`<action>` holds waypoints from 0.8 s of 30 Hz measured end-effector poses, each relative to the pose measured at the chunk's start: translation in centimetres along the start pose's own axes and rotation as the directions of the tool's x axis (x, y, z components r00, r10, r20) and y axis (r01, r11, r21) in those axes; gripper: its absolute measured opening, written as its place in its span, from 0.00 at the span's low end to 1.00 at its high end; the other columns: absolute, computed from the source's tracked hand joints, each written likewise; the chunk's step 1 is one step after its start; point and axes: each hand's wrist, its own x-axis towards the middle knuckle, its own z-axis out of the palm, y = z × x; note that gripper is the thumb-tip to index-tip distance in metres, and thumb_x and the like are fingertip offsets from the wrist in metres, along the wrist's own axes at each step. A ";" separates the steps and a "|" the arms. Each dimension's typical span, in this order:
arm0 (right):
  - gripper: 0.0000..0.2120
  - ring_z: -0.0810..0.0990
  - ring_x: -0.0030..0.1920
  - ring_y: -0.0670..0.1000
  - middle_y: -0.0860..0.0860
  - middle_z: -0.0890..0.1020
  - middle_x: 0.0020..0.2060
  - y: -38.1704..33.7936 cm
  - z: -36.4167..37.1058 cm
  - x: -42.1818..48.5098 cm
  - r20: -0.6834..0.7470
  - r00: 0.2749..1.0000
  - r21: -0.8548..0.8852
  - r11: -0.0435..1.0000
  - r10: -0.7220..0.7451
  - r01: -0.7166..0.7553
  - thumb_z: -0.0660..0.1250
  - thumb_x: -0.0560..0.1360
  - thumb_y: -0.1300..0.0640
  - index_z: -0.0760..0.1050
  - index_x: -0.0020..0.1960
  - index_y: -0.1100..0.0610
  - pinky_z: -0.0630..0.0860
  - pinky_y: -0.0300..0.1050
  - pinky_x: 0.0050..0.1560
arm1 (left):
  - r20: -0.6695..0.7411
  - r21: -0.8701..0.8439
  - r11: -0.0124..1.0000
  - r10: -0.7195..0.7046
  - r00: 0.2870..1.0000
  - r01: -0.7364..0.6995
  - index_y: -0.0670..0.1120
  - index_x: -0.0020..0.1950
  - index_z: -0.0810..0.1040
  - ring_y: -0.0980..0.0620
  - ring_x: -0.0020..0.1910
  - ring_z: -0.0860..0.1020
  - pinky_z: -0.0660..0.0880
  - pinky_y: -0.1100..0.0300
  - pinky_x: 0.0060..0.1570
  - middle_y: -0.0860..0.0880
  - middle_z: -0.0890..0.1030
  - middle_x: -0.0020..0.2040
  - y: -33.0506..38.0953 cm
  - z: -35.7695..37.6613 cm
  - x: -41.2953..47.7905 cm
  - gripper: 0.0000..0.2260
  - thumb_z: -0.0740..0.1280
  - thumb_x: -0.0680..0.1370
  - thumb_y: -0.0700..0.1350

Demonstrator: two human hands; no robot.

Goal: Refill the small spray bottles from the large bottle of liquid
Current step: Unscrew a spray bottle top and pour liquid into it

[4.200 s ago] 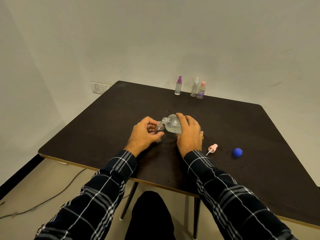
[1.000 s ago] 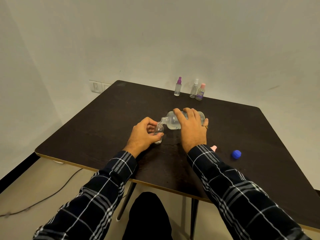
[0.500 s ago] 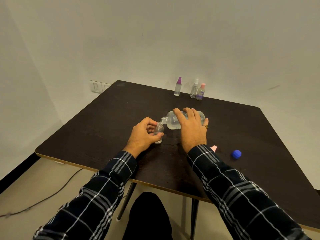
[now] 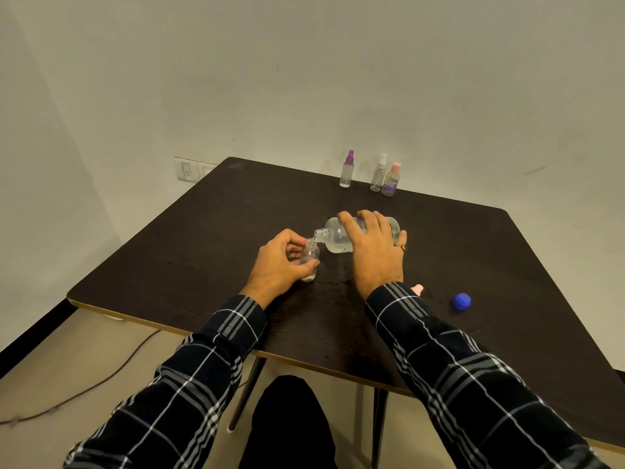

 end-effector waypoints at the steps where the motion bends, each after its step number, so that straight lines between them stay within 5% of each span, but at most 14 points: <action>1: 0.40 0.51 0.79 0.57 0.52 0.59 0.75 0.0 0.0 0.0 0.000 1.000 0.000 1.000 0.000 0.000 0.71 0.75 0.64 0.54 0.76 0.40 0.52 0.76 0.71 | 0.000 0.000 1.000 -0.001 1.000 0.001 0.47 0.54 0.79 0.60 0.51 0.84 0.78 0.71 0.49 0.52 0.85 0.50 0.0 0.0 0.0 0.16 0.80 0.70 0.38; 24: 0.41 0.50 0.79 0.58 0.53 0.58 0.76 0.0 -0.1 0.0 0.008 1.000 -0.008 1.000 -0.006 0.006 0.72 0.74 0.63 0.54 0.76 0.40 0.51 0.76 0.71 | 0.009 0.001 1.000 -0.007 1.000 0.007 0.48 0.55 0.79 0.61 0.51 0.84 0.78 0.71 0.49 0.52 0.84 0.52 -0.3 0.0 0.2 0.17 0.80 0.71 0.38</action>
